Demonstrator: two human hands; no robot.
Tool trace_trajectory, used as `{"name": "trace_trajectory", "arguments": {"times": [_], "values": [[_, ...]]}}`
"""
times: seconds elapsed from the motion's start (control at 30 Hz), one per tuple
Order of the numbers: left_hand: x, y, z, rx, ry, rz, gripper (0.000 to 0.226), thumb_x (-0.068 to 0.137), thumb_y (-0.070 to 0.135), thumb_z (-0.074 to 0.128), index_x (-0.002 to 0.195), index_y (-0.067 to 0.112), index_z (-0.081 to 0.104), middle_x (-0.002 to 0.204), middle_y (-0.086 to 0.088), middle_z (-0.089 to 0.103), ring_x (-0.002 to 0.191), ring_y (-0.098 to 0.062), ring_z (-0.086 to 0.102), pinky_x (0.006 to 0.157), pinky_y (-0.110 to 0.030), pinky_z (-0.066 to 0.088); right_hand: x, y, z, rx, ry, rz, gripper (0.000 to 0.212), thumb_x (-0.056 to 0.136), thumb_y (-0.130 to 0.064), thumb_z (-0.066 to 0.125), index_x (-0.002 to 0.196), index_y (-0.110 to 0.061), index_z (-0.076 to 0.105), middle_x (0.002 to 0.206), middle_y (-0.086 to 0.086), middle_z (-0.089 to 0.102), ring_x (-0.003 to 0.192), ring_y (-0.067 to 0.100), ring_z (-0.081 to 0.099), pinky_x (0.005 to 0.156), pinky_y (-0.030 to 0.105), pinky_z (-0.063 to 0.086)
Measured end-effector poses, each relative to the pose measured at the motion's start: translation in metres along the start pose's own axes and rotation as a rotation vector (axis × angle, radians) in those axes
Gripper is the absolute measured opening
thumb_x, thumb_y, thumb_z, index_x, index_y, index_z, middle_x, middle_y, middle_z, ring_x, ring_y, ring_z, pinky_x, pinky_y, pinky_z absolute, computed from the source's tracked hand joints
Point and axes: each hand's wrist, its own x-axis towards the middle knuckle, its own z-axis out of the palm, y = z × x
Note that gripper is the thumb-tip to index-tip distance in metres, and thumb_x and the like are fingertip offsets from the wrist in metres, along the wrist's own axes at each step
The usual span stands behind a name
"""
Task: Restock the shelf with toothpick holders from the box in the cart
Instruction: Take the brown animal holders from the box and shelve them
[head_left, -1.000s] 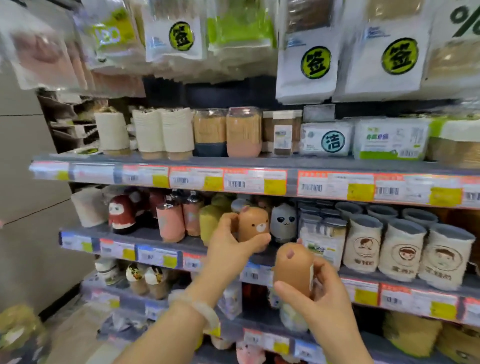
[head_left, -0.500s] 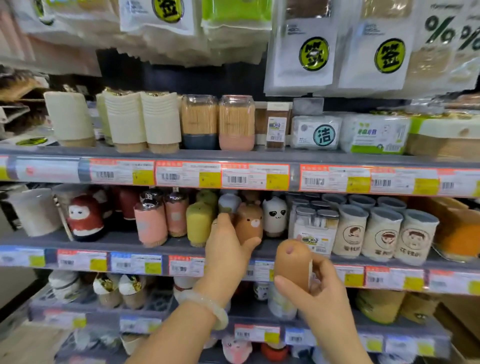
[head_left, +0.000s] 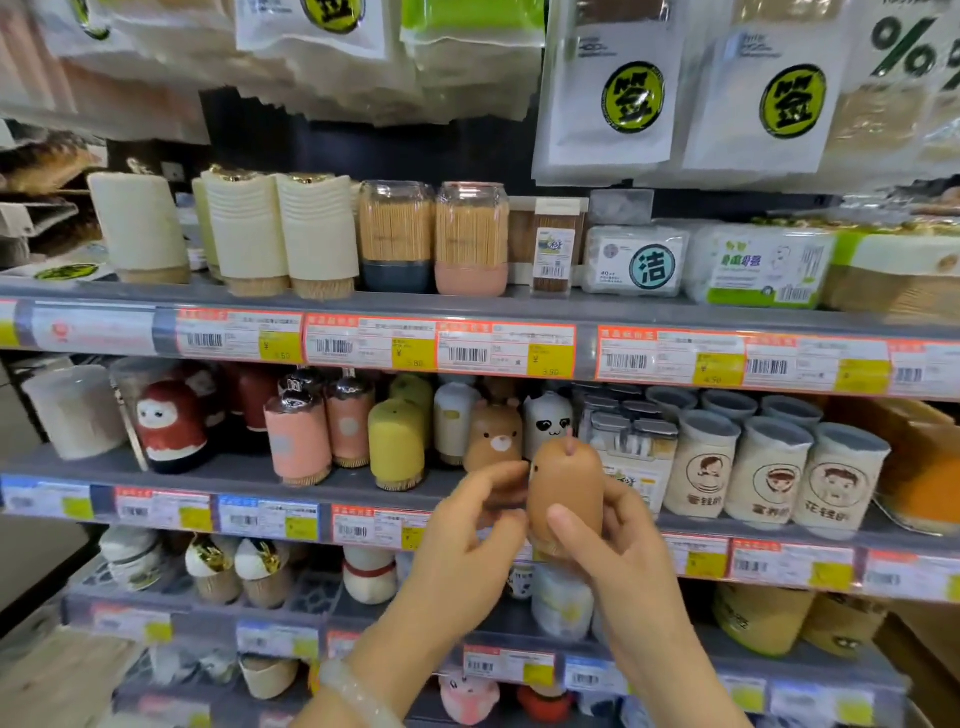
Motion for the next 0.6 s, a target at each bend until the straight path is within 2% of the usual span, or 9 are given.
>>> {"name": "trace_trajectory", "arguments": {"times": [0.03,0.1,0.17,0.23,0.3,0.37,0.47,0.53,0.6], "values": [[0.0,0.005,-0.001,-0.1,-0.065,-0.062,0.034,0.08,0.012,0.055,0.109,0.03,0.058,0.106,0.007,0.069,0.102,-0.003,0.063,0.083,-0.022,0.051,0.002,0.0,0.0,0.0,-0.004,-0.019,0.09,0.036,-0.054,0.089,0.111,-0.018,0.056,0.109,0.009,0.068,0.097,0.025,0.067,0.074,0.032,0.054],[0.003,0.01,-0.002,-0.158,-0.146,-0.096,0.04,0.073,0.018,0.063,0.112,0.027,0.058,0.107,0.01,0.07,0.103,-0.004,0.063,0.081,-0.022,0.052,0.006,-0.002,-0.001,0.006,-0.026,-0.053,0.095,0.032,-0.06,0.088,0.111,-0.016,0.057,0.106,0.007,0.069,0.097,0.025,0.067,0.075,0.033,0.055],[0.005,0.012,-0.004,-0.141,-0.169,-0.082,0.049,0.065,0.031,0.07,0.113,0.028,0.058,0.108,0.012,0.069,0.104,-0.005,0.063,0.083,-0.025,0.053,0.008,-0.004,-0.002,0.016,-0.078,-0.058,0.093,0.035,-0.059,0.088,0.113,-0.017,0.058,0.107,0.006,0.069,0.098,0.026,0.067,0.077,0.034,0.056],[0.007,0.013,-0.006,-0.135,-0.146,-0.084,0.051,0.062,0.033,0.074,0.111,0.028,0.059,0.106,0.011,0.07,0.101,-0.005,0.064,0.082,-0.022,0.052,0.008,-0.005,-0.004,0.028,-0.126,-0.043,0.08,0.045,-0.052,0.087,0.113,-0.02,0.06,0.107,0.007,0.07,0.099,0.025,0.068,0.076,0.033,0.057],[0.009,0.012,-0.004,-0.141,-0.109,-0.092,0.049,0.064,0.024,0.076,0.11,0.024,0.058,0.104,0.006,0.069,0.097,-0.004,0.065,0.078,-0.018,0.051,0.008,-0.007,-0.005,0.022,-0.17,-0.044,0.055,0.064,-0.04,0.079,0.113,-0.024,0.062,0.107,0.006,0.07,0.098,0.023,0.068,0.074,0.03,0.057],[0.01,0.012,0.0,-0.13,-0.074,-0.091,0.047,0.066,0.02,0.074,0.11,0.022,0.057,0.104,0.004,0.068,0.094,-0.003,0.066,0.076,-0.017,0.05,0.008,-0.01,-0.006,-0.013,-0.17,-0.053,0.042,0.076,-0.034,0.076,0.115,-0.027,0.062,0.105,0.004,0.072,0.095,0.02,0.069,0.073,0.029,0.057],[0.01,0.01,0.011,-0.058,0.05,-0.053,0.044,0.068,0.017,0.08,0.101,0.032,0.056,0.095,0.015,0.067,0.088,0.004,0.064,0.074,-0.013,0.05,0.008,-0.01,-0.01,-0.188,-0.069,-0.11,0.045,0.07,-0.045,0.065,0.113,-0.033,0.061,0.105,0.0,0.069,0.086,0.015,0.07,0.071,0.027,0.057],[0.011,0.008,0.019,0.063,0.189,-0.01,0.046,0.071,0.017,0.081,0.1,0.039,0.051,0.098,0.022,0.062,0.091,0.008,0.06,0.076,-0.01,0.048,0.009,-0.006,-0.015,-0.342,-0.01,-0.15,0.05,0.067,-0.059,0.059,0.113,-0.04,0.057,0.115,-0.005,0.061,0.087,0.015,0.067,0.074,0.034,0.057],[0.014,0.005,0.028,0.163,0.321,0.007,0.051,0.07,0.023,0.081,0.102,0.041,0.046,0.101,0.024,0.057,0.093,0.007,0.058,0.076,-0.008,0.046,0.009,-0.003,-0.02,-0.377,0.024,-0.144,0.042,0.067,-0.061,0.058,0.105,-0.045,0.055,0.117,-0.007,0.058,0.088,0.016,0.067,0.078,0.04,0.056]]}}
